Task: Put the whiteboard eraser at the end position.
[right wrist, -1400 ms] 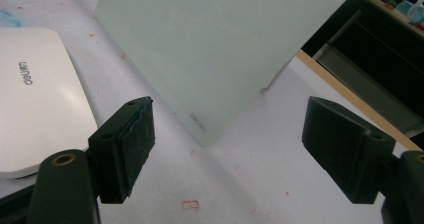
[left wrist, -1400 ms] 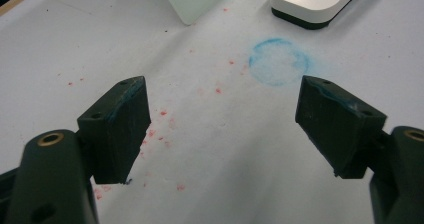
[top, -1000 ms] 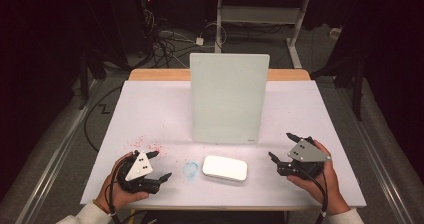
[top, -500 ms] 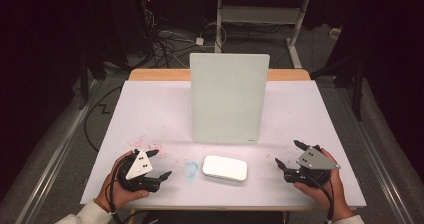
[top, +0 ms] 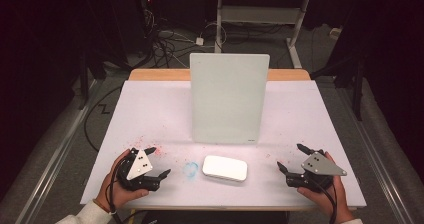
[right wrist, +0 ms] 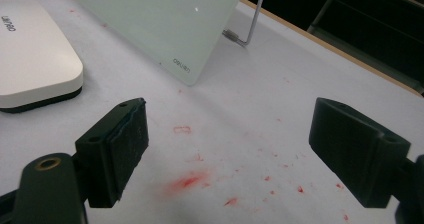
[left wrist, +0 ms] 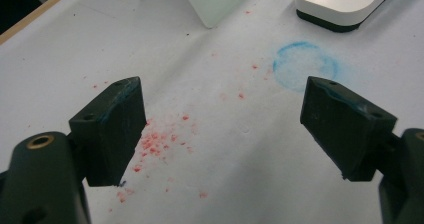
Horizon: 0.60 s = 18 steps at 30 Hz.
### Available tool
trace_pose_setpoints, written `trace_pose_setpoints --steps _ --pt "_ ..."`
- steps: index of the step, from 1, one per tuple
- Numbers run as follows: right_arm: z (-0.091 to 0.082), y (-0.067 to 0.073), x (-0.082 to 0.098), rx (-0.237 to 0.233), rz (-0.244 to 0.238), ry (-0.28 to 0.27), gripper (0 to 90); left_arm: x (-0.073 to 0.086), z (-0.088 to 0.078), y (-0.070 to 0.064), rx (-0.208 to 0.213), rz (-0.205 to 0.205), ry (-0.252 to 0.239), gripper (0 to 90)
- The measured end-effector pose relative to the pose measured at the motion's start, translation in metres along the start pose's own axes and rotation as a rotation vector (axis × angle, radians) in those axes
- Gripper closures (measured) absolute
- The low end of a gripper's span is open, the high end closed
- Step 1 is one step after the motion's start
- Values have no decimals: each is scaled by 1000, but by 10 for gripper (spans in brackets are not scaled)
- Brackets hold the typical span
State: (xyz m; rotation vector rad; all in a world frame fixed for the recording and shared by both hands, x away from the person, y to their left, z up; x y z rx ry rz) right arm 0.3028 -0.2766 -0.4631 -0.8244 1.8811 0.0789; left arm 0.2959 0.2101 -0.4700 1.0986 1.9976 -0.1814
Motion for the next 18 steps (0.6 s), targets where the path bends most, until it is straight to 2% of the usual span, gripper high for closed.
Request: trace_pose_setpoints --steps 12,18 --pt "-3 4 -4 16 -20 -8 169 0 -3 0 -8 -4 -15 175" --pt "-3 3 -3 16 -29 -4 174 -1 -1 -2 -5 5 -3 175"
Point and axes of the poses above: each handheld gripper's, and its own axes: z roughly forward along the jaws, x roughly out of its underside, y roughly to its left, the point moved 1 cm from there along z, roughly forward along the jaws, and after that the axes turned 3 degrees about y, right-handed, at the moved point
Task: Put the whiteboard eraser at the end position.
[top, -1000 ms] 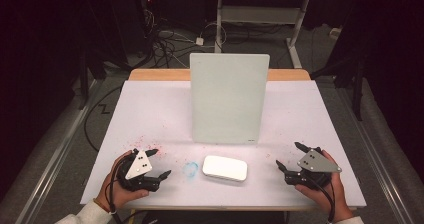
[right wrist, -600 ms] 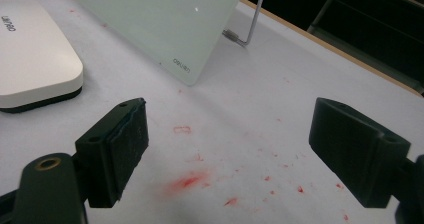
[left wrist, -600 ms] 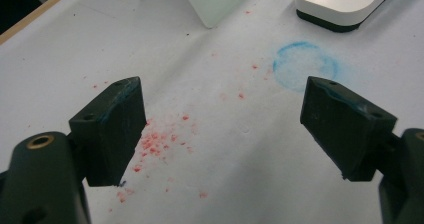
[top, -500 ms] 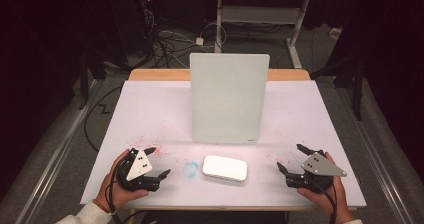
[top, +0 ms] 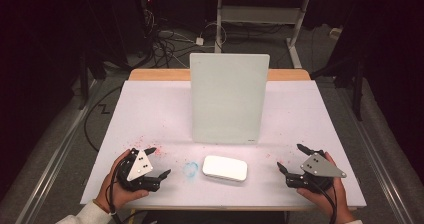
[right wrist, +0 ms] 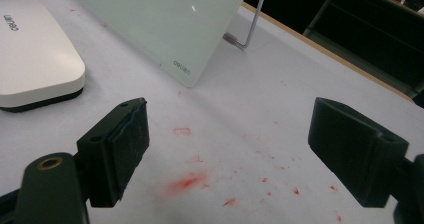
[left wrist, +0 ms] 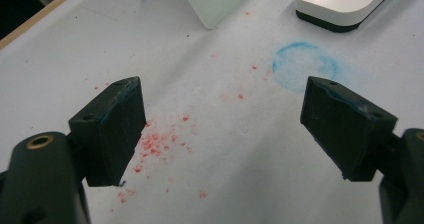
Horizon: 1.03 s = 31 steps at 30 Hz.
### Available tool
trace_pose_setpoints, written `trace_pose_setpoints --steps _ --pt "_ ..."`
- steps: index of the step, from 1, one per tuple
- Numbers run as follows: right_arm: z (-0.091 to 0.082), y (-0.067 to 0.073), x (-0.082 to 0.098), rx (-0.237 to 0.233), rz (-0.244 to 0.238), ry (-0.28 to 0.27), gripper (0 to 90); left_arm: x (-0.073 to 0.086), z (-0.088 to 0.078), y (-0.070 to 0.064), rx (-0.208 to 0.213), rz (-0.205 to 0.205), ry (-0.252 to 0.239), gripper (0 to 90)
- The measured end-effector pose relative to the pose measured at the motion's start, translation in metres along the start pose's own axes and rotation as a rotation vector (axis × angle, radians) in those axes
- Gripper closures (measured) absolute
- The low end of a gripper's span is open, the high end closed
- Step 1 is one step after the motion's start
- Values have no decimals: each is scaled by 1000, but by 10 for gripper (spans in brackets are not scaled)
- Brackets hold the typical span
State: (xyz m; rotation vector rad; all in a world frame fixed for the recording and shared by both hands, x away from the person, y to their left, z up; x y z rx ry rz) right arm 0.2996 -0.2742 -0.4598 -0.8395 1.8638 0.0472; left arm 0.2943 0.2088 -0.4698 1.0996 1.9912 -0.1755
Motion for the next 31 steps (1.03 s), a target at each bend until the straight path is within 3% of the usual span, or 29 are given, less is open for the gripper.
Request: trace_pose_setpoints --steps 31 --pt "7 -2 1 -9 3 15 172 2 1 4 -1 -8 7 175"
Point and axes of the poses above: each handheld gripper's, and its own axes: z roughly forward along the jaws, x roughly out of its underside, y roughly to its left, the point moved 1 cm from there along z, roughly forward along the jaws, and after that the axes turned 3 degrees about y, right-handed, at the moved point
